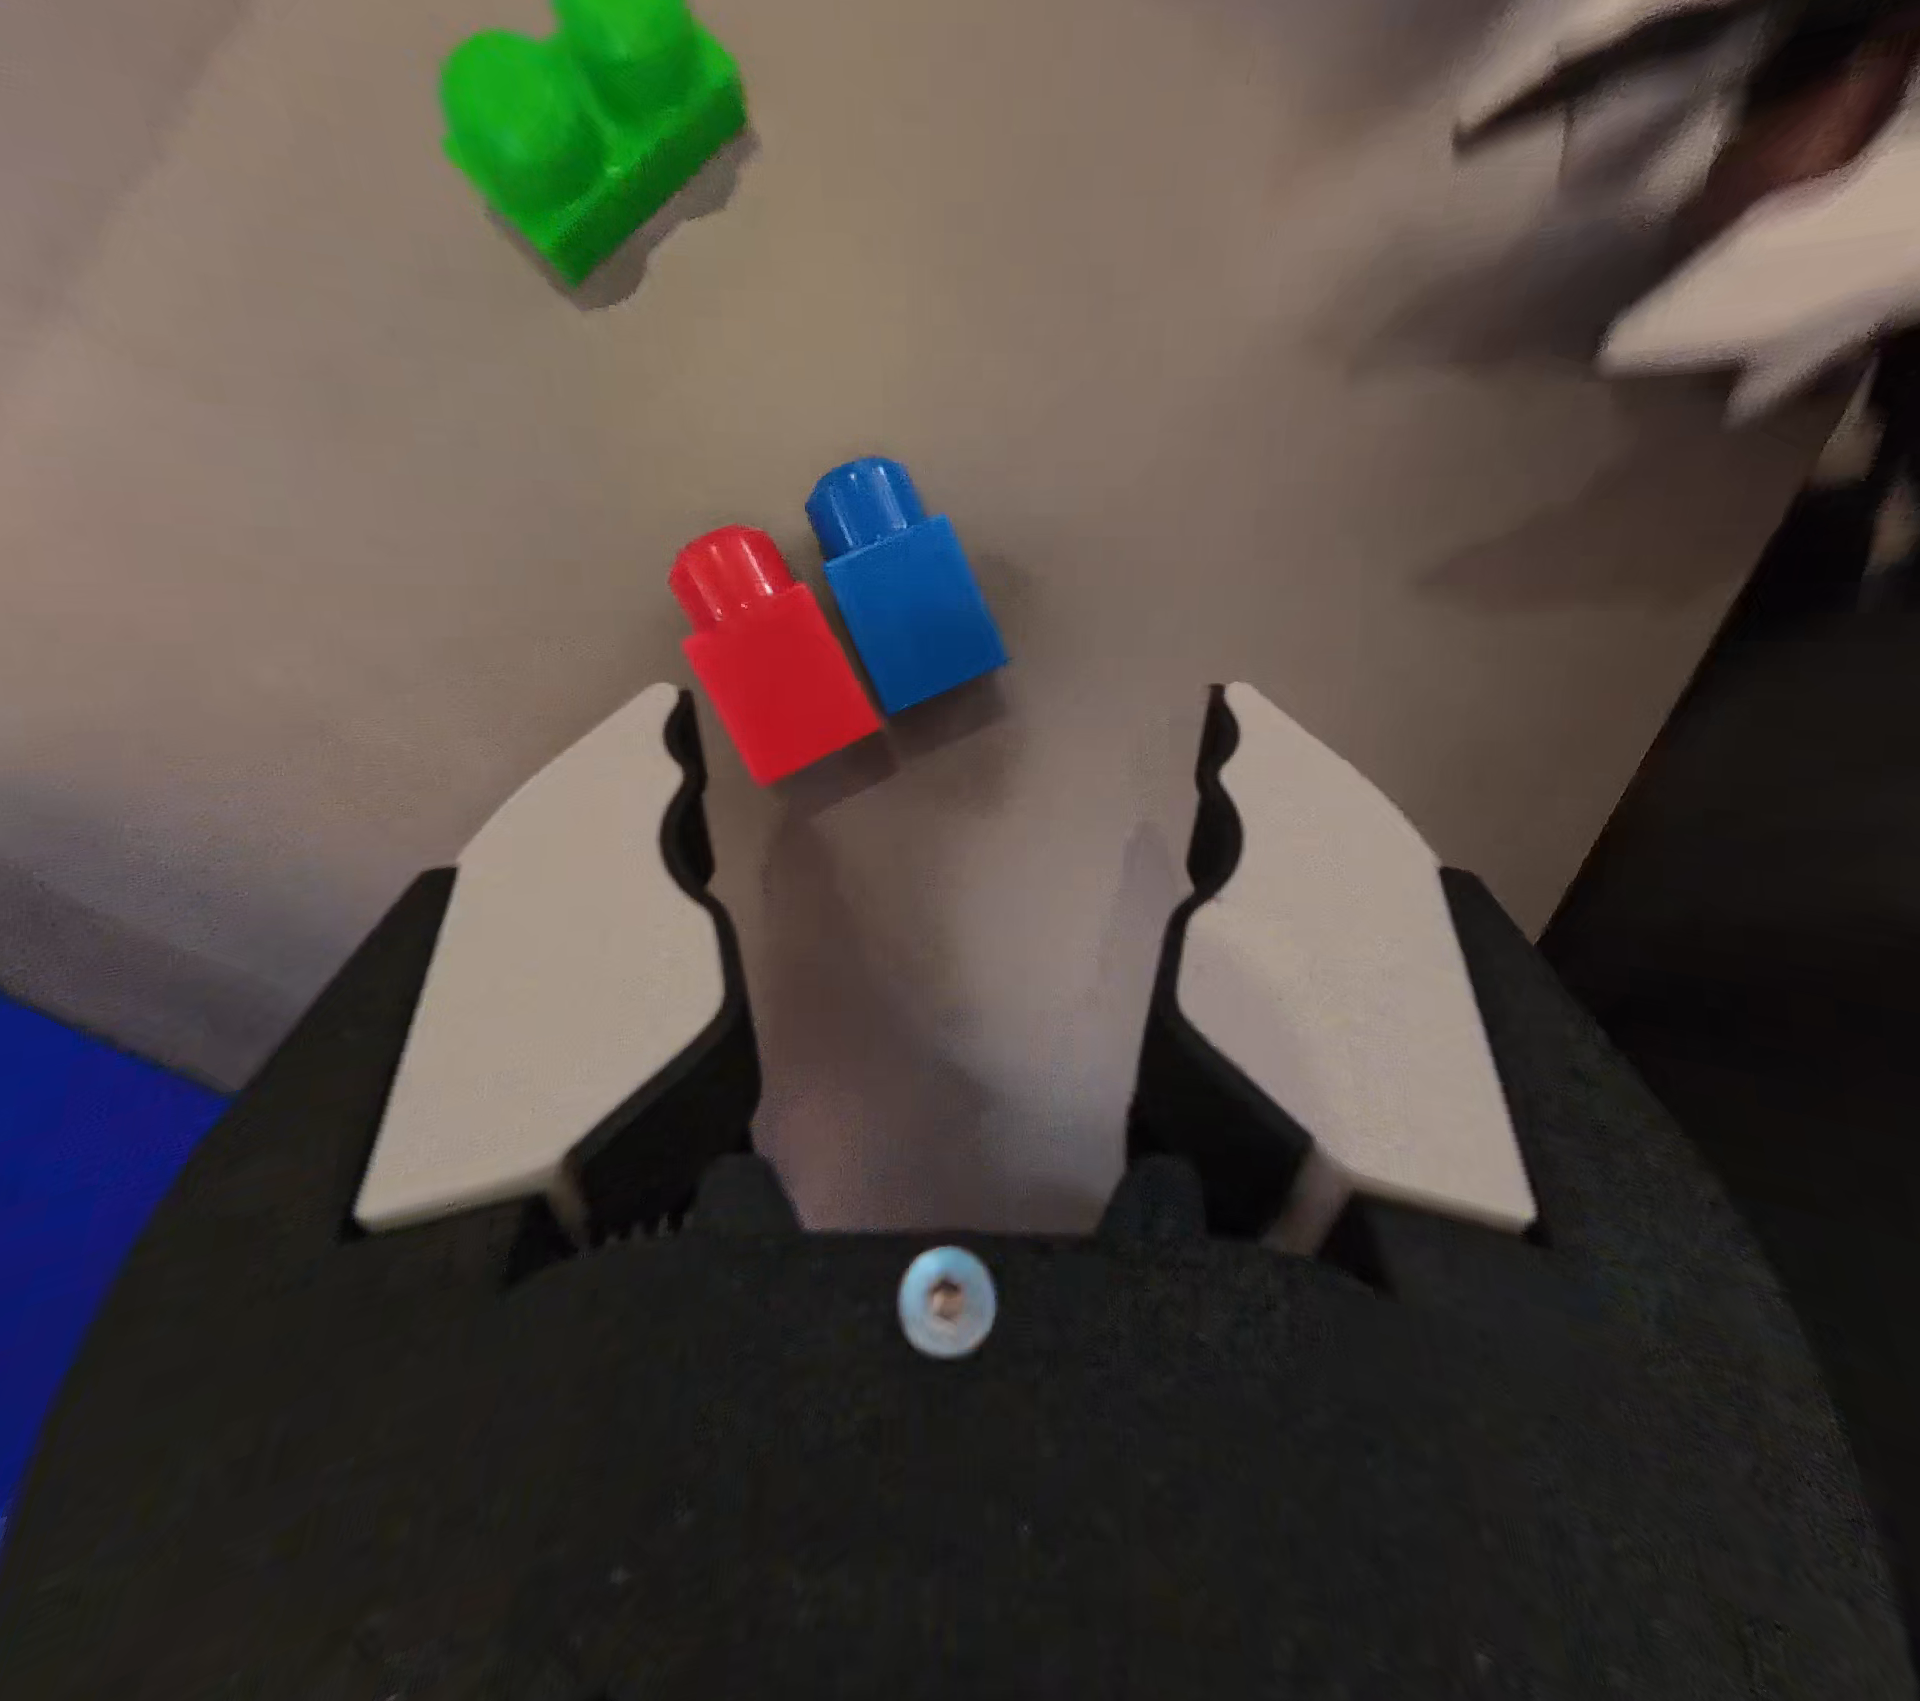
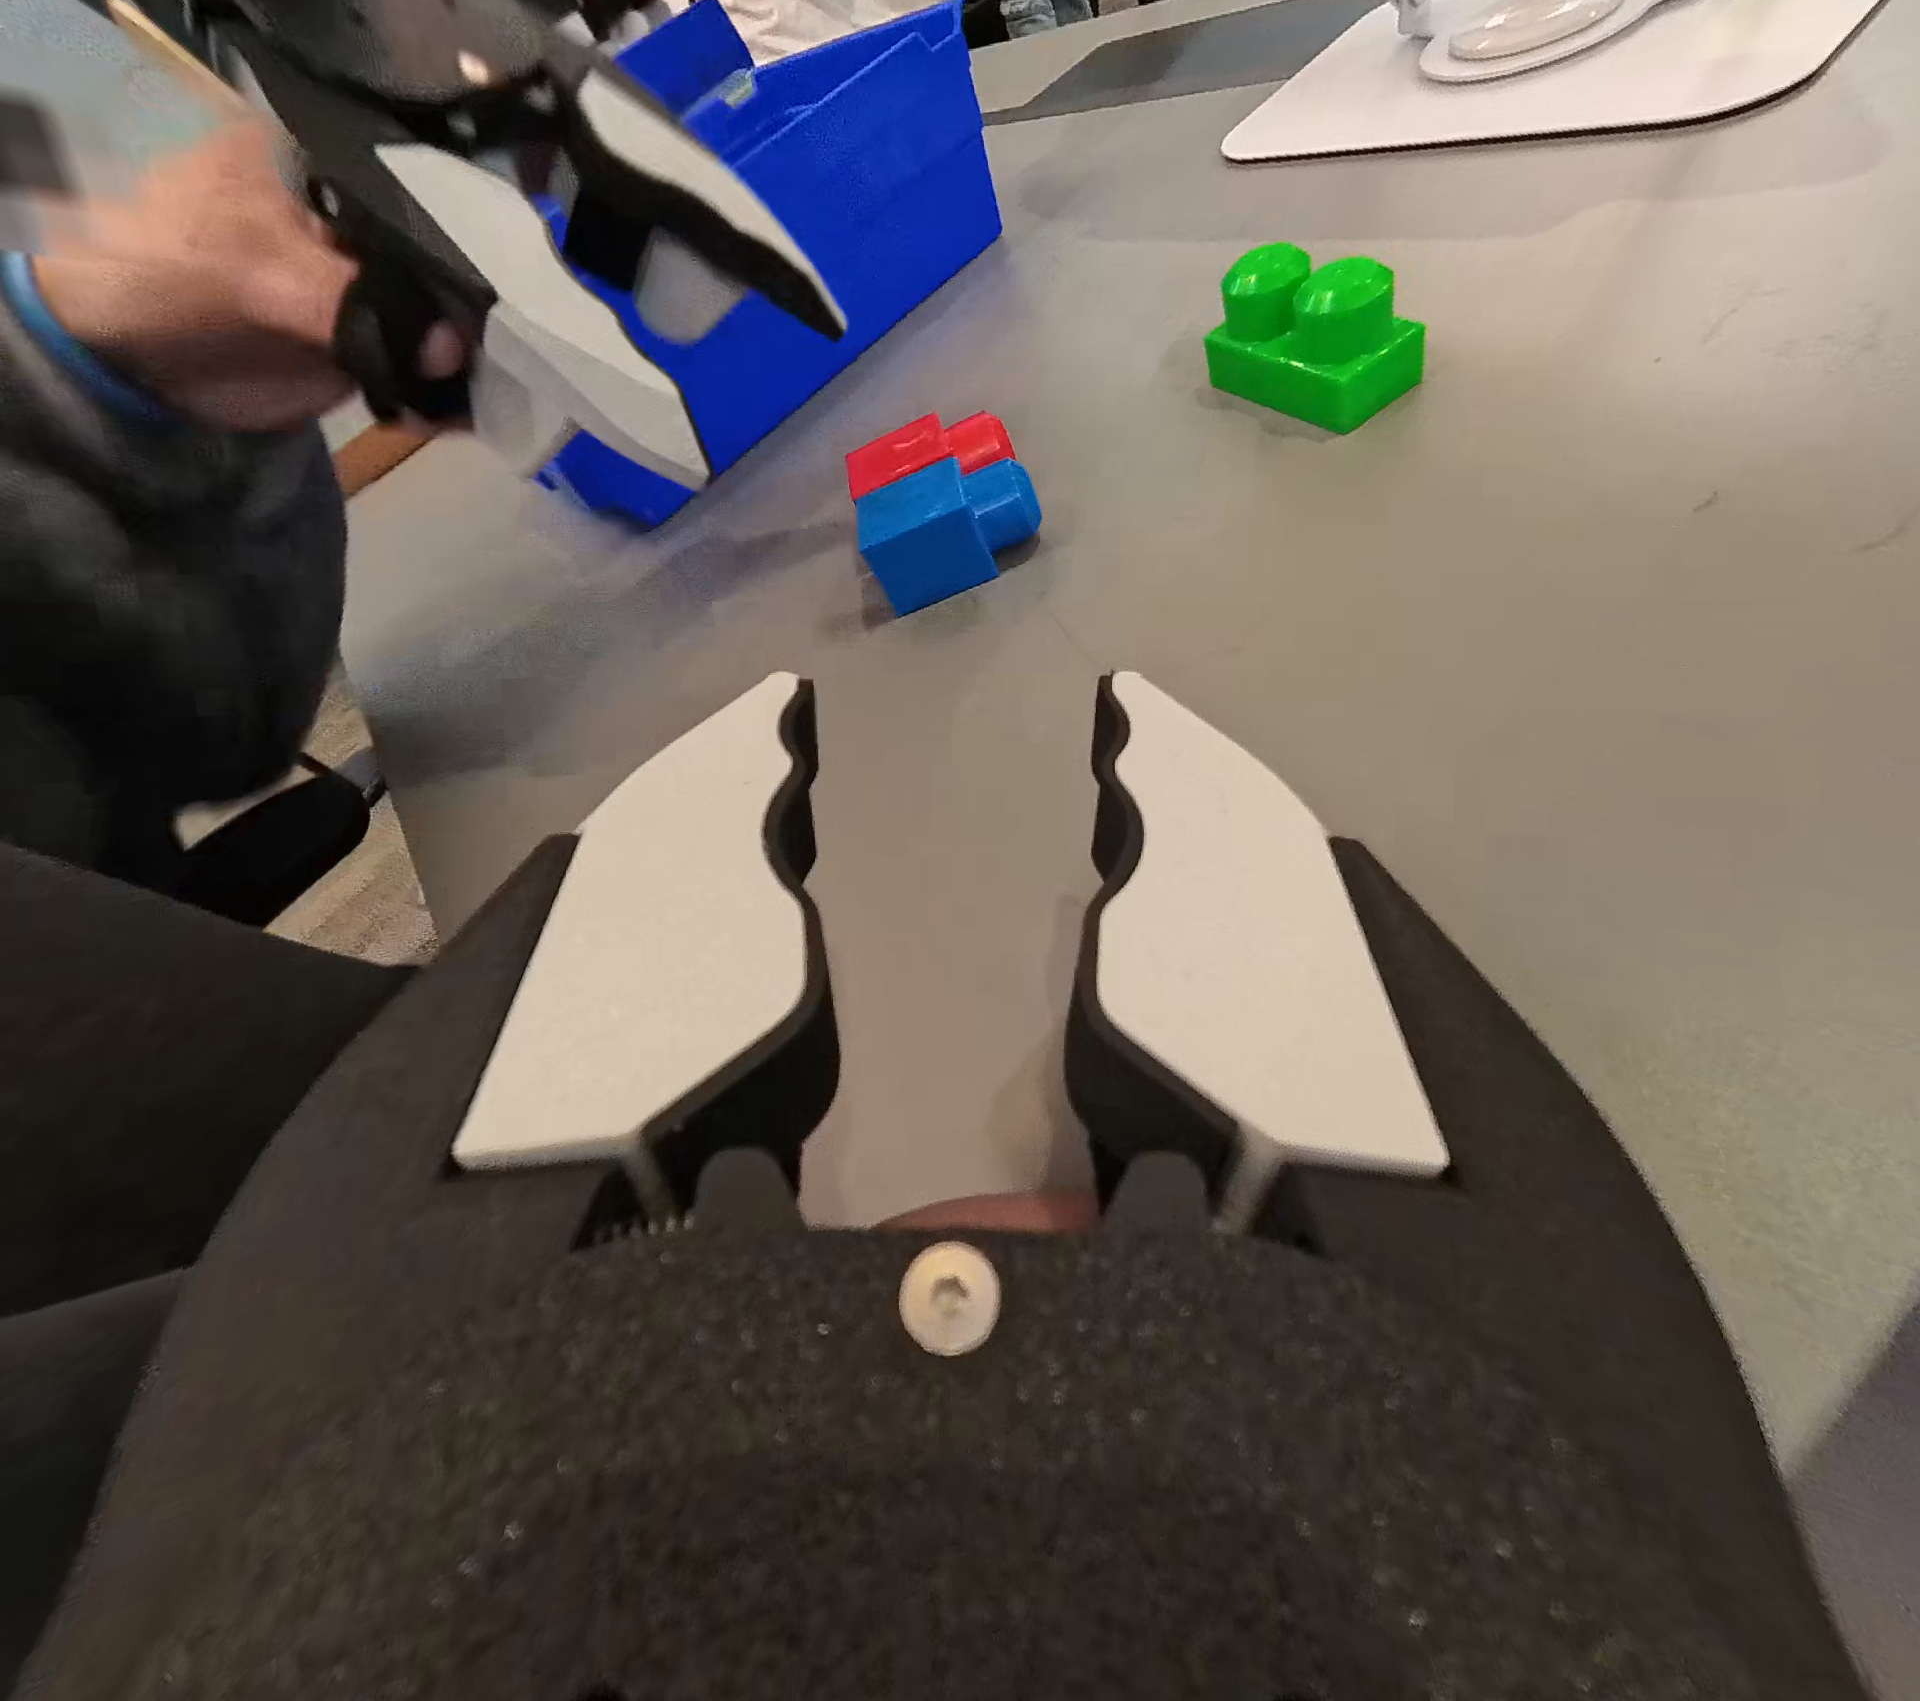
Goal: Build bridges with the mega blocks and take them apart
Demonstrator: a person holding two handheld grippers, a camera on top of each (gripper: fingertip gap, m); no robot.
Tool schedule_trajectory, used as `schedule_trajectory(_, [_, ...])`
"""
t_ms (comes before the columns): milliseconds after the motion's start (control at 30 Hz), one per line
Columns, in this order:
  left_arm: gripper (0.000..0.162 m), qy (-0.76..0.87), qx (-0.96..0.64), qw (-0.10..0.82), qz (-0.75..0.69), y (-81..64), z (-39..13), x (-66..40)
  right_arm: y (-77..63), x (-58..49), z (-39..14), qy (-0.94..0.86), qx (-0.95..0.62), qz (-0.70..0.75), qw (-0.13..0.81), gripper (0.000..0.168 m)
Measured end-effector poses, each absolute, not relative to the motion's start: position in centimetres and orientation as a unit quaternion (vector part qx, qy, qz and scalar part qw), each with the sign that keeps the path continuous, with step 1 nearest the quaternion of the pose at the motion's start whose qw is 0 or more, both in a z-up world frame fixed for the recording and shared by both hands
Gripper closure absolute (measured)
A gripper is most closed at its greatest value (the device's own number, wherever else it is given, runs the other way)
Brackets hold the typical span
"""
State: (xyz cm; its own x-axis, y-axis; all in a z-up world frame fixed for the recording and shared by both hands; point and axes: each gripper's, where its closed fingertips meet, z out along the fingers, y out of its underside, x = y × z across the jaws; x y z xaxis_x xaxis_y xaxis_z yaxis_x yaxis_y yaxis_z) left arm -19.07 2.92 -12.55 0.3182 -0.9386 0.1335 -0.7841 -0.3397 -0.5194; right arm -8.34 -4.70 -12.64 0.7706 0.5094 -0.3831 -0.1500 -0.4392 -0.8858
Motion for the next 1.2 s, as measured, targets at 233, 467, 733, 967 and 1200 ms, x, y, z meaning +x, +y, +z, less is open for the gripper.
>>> schedule_trajectory(233, [0.052, 0.397, -0.878, 0.245, -0.105, 4.8, -17.0, -19.3, -4.9, -8.5, -12.5, -0.11, -0.782, 0.333, 0.514, 0.117])
schedule_trajectory(467, [0.04, 0.357, -0.918, 0.135, -0.105, 3.9, -19.4, -18.8, -5.0, -8.6, -12.6, -0.112, -0.784, 0.336, 0.51, 0.117])
schedule_trajectory(733, [0.061, 0.347, -0.925, 0.124, -0.087, 5.3, -18.7, -18.5, -5.0, -8.6, -12.6, -0.108, -0.783, 0.343, 0.508, 0.118])
schedule_trajectory(967, [0.062, 0.356, -0.927, 0.101, -0.058, 5.2, -20.0, -18.9, -5.1, -8.6, -12.6, -0.106, -0.782, 0.348, 0.506, 0.118])
schedule_trajectory(1200, [0.07, 0.368, -0.924, 0.1, -0.039, 5.6, -20.0, -19.0, -5.2, -8.6, -12.6, -0.108, -0.782, 0.348, 0.506, 0.118])
